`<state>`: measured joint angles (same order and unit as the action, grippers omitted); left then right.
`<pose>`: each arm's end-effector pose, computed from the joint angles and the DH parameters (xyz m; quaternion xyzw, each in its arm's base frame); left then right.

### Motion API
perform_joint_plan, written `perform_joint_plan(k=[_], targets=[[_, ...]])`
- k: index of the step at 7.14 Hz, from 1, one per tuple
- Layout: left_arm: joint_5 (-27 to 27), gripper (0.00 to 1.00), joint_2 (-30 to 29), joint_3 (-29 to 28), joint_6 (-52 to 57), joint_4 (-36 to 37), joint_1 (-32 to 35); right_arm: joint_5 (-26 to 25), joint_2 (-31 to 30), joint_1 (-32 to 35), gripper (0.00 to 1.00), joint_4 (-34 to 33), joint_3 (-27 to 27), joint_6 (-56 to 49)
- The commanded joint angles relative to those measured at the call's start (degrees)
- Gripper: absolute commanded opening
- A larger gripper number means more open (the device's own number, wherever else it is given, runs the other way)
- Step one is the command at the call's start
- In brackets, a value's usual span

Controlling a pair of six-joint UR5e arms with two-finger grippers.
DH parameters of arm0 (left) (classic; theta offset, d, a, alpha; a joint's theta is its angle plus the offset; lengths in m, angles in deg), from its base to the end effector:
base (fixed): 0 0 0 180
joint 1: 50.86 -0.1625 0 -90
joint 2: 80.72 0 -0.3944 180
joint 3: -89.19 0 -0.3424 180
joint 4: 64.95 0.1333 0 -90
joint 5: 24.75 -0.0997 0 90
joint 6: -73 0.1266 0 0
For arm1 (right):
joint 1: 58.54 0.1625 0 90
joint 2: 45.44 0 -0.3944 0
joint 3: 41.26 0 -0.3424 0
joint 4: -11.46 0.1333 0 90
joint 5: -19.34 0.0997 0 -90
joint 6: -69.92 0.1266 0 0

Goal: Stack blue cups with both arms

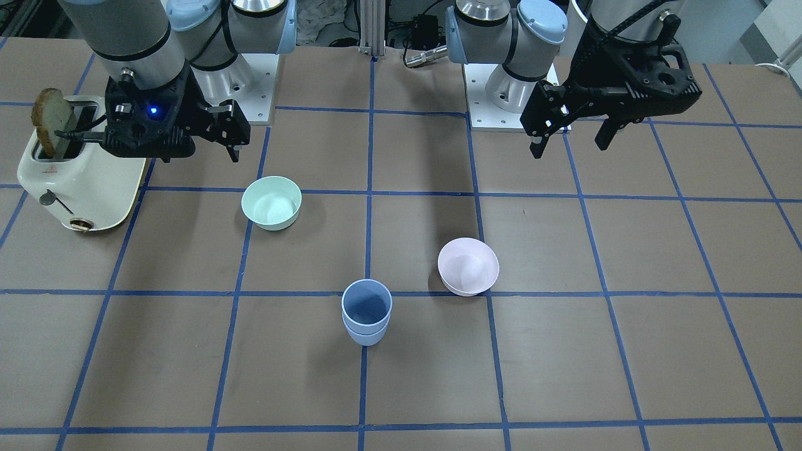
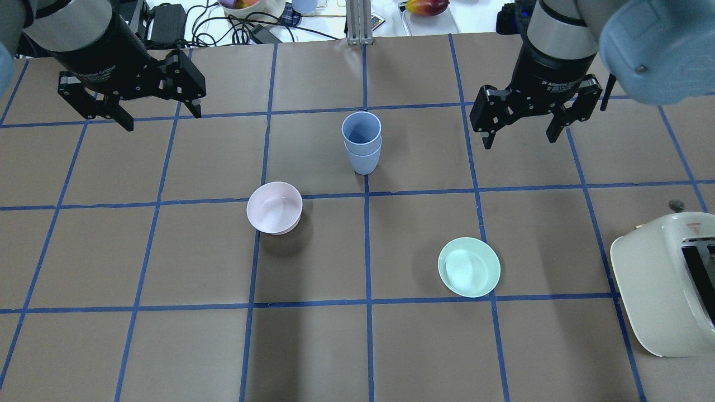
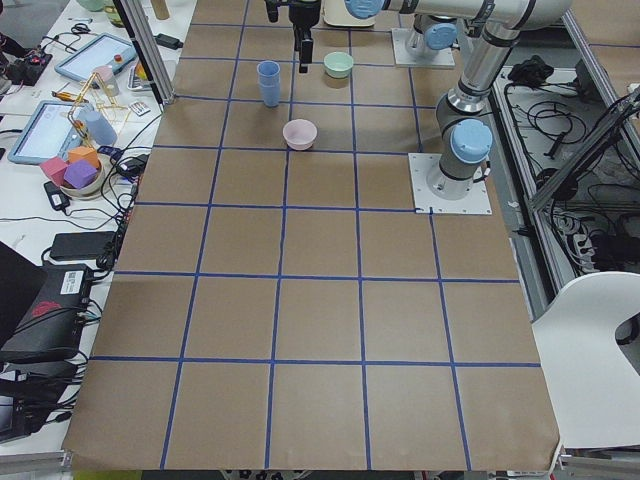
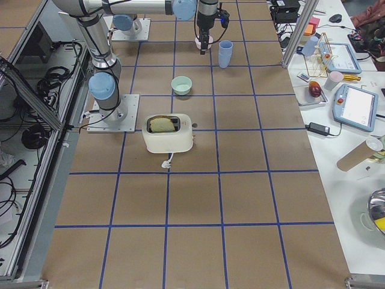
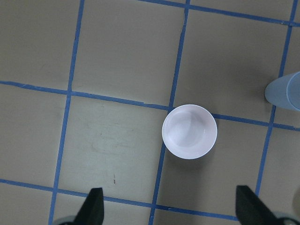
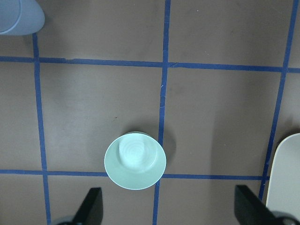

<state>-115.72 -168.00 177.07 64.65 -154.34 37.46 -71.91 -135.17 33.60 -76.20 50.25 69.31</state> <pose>-0.1184 -0.4374 0.4688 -0.0877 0.9950 -0.0480 0.0057 0.1467 -0.4293 0.4129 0.0244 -0.9990 -0.0358 0.0114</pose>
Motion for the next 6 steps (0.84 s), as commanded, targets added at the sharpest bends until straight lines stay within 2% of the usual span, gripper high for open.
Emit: perform_joint_plan(k=[1, 3, 6], targets=[[0.0, 1.0, 0.0, 0.0, 0.0, 0.0, 0.0, 0.4, -1.1, 0.0, 1.0, -1.7, 0.4, 0.3], [0.0, 1.0, 0.0, 0.0, 0.0, 0.0, 0.0, 0.2, -1.1, -0.2, 1.0, 3.2, -2.4, 1.0], [0.0, 1.0, 0.0, 0.0, 0.0, 0.0, 0.0, 0.7, -0.9, -1.3, 1.0, 4.4, -3.8, 1.2]])
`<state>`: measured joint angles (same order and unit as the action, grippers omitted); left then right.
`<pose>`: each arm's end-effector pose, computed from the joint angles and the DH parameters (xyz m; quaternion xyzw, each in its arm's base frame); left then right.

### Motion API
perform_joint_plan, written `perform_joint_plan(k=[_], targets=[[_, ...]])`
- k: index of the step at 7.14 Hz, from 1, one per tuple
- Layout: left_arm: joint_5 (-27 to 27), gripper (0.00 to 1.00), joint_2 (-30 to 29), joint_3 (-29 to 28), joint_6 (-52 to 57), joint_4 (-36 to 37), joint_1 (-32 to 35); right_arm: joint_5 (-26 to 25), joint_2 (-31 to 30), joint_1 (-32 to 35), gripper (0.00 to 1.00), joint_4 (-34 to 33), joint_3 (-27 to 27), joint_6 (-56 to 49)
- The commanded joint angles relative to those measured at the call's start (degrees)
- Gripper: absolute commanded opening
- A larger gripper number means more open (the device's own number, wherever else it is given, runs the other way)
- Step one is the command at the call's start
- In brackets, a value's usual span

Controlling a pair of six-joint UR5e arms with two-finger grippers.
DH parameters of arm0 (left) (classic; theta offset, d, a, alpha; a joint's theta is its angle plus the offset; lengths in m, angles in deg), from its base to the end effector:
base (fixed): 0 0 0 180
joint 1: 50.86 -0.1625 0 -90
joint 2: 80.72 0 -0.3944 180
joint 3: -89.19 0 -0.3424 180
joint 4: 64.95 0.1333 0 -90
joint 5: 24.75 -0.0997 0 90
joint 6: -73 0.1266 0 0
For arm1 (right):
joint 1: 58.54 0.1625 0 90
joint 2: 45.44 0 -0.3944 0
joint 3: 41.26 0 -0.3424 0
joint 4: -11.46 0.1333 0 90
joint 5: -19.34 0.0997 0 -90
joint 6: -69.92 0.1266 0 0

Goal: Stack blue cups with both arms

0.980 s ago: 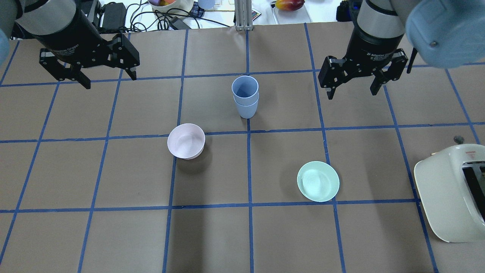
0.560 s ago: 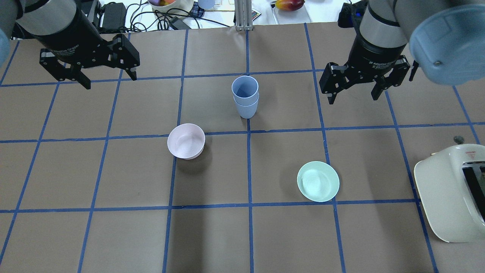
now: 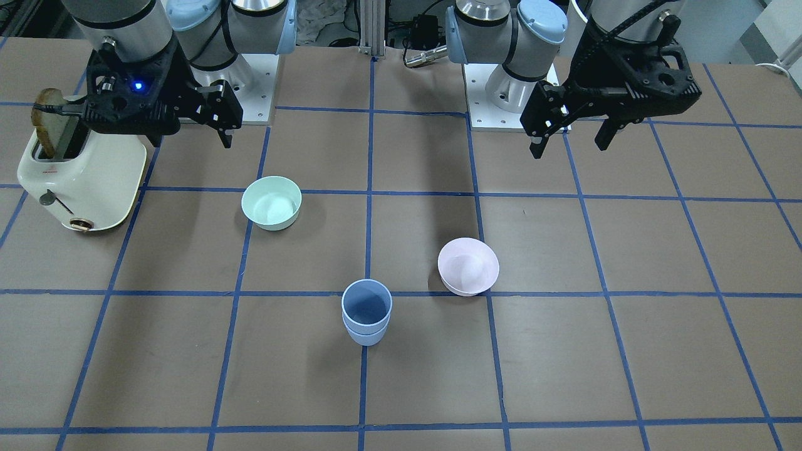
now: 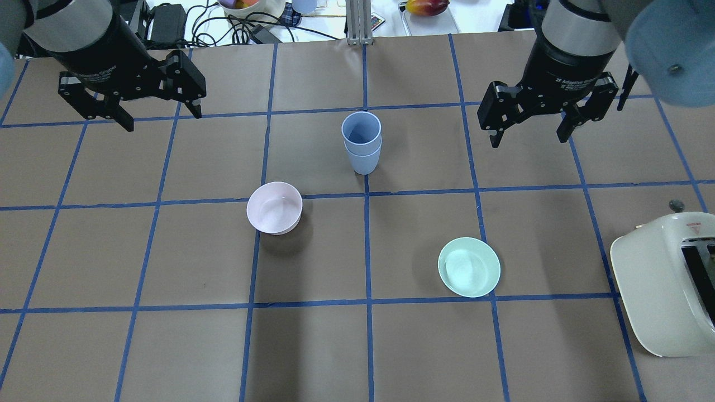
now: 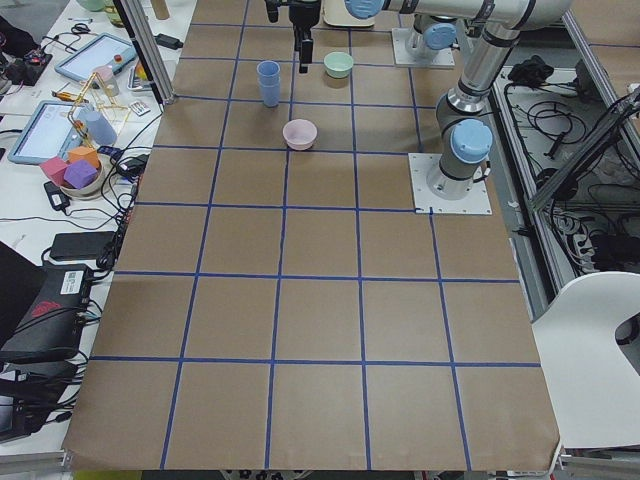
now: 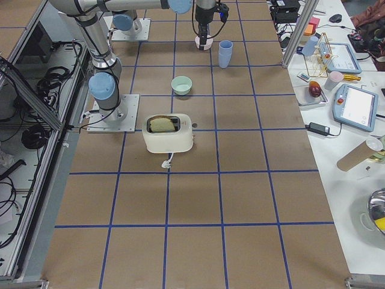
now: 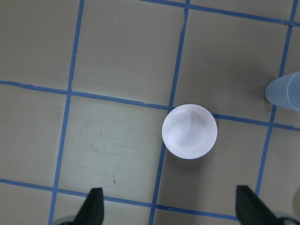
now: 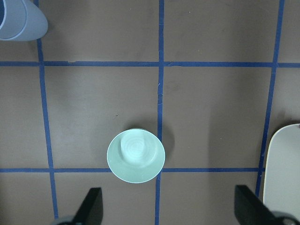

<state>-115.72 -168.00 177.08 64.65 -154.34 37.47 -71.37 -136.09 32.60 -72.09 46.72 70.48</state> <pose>-0.1185 -0.4374 0.4687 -0.0876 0.9950 -0.0479 0.0057 0.1402 -0.4260 0.4399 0.0053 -0.9994 -0.0329 0.0067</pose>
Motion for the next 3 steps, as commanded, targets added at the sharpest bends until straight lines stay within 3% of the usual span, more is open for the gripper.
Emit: perform_joint_plan(k=[1, 3], targets=[[0.0, 1.0, 0.0, 0.0, 0.0, 0.0, 0.0, 0.4, 0.0, -0.3, 1.0, 0.3, -0.3, 0.0], [0.0, 1.0, 0.0, 0.0, 0.0, 0.0, 0.0, 0.4, 0.1, -0.3, 1.0, 0.3, -0.1, 0.1]])
